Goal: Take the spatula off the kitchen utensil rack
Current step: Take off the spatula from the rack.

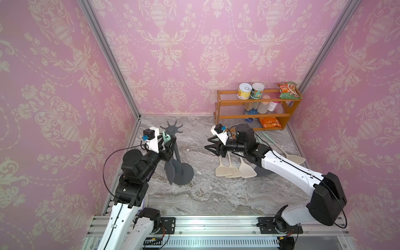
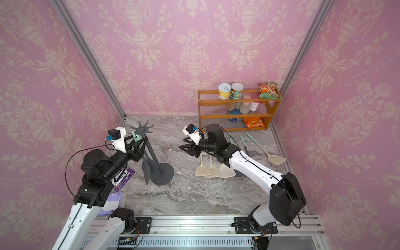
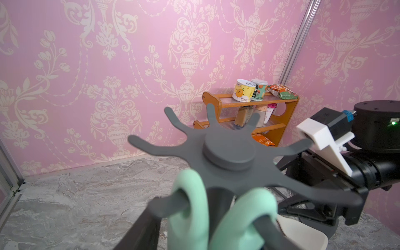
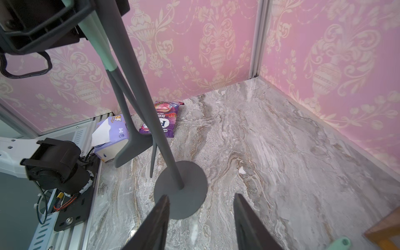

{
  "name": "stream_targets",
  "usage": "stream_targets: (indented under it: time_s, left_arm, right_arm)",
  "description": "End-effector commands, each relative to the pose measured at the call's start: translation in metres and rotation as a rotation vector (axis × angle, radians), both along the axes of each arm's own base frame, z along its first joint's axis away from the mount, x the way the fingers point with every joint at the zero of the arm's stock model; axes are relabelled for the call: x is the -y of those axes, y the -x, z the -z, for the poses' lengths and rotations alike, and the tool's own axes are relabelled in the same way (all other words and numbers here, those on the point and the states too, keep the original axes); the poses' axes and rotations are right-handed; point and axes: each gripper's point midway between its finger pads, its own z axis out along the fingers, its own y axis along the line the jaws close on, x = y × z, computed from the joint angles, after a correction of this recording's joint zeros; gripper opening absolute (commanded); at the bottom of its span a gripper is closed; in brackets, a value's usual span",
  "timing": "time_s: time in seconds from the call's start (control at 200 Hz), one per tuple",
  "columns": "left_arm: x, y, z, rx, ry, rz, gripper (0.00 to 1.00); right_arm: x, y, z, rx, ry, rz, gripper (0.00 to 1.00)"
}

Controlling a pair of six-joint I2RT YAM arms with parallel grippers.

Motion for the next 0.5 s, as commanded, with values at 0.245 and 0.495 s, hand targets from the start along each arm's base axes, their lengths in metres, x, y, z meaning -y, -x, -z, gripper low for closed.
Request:
stream_targets:
  time_s: [0.245,0.495]
  left_arm:
    - [0.006,0.028,-0.026,0.071,-0.006,0.065,0.77]
    - [0.0,0.051,-0.039,0.119,-0.013,0.053,0.88]
  right_arm:
    - [-0.072,0.01,-0.044,0.1,-0.165,-0.083,0.51]
    - [-0.076,0.021,-0.053,0.164,-0.14,-0.068,0.51]
